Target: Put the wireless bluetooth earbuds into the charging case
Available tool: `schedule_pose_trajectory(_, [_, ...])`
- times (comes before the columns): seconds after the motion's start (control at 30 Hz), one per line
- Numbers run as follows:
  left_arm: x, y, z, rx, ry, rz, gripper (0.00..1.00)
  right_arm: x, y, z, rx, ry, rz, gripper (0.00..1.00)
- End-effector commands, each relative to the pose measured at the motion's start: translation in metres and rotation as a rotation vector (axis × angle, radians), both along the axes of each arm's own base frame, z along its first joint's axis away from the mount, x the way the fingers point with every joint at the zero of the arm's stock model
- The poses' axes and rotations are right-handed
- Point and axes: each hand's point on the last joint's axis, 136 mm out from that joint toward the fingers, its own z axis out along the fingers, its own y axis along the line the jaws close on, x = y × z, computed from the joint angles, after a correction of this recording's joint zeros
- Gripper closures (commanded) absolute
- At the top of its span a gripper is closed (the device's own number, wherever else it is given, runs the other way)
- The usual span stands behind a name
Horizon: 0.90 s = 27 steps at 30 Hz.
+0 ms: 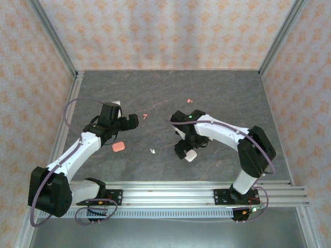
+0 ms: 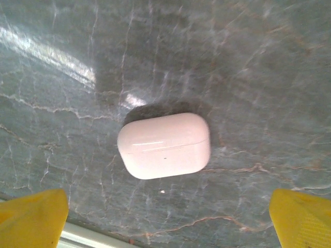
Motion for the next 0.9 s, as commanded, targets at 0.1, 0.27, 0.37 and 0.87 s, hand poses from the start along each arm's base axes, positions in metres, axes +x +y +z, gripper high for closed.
schedule_pose_trajectory(0.1, [0.001,-0.003,0.007,-0.026,-0.015,0.008,0.0,-0.022,-0.009,-0.02,-0.06,0.133,0.017,0.0])
schedule_pose_trajectory(0.27, [-0.002,-0.003,0.011,-0.032,-0.031,0.003,0.0,-0.016,-0.011,-0.035,-0.101,0.128,0.015,0.04])
schedule_pose_trajectory(0.37, [-0.002,-0.004,0.014,-0.026,-0.038,-0.011,0.0,-0.015,-0.009,-0.044,-0.11,0.141,0.015,0.09])
schedule_pose_trajectory(0.87, [-0.002,-0.015,0.027,-0.04,-0.089,-0.093,0.0,-0.012,-0.004,-0.066,-0.099,0.155,-0.073,0.32])
